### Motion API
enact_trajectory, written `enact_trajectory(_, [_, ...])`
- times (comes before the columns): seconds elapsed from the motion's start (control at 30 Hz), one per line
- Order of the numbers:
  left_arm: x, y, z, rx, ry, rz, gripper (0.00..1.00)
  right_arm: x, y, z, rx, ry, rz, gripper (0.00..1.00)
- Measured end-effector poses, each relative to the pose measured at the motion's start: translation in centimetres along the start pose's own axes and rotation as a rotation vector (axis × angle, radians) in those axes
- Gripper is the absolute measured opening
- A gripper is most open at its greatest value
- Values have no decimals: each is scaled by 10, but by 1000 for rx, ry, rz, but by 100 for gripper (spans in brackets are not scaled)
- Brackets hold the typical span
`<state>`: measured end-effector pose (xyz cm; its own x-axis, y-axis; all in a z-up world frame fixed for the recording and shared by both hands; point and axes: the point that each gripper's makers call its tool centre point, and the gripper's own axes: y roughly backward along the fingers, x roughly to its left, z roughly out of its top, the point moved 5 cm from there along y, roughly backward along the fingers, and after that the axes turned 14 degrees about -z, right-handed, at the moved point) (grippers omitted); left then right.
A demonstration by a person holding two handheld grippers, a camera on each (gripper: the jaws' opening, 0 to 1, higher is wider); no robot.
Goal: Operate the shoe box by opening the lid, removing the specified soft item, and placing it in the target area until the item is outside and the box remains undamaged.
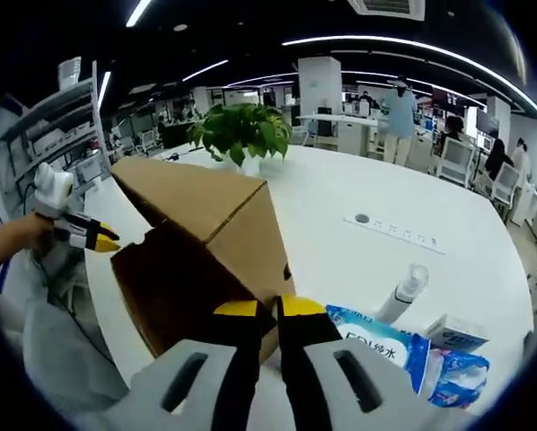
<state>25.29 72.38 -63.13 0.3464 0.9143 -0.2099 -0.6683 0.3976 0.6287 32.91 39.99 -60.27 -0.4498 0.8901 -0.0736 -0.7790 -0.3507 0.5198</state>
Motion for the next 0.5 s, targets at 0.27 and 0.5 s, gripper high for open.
enact_trajectory(0.27, [-2,13,22,-54,-66,0,22,6,6,-8,-17,33,11,7])
enact_trajectory(0.5, [-6,17,26,-71,-108,-17,24,12,12,-18,-27,64,30,9])
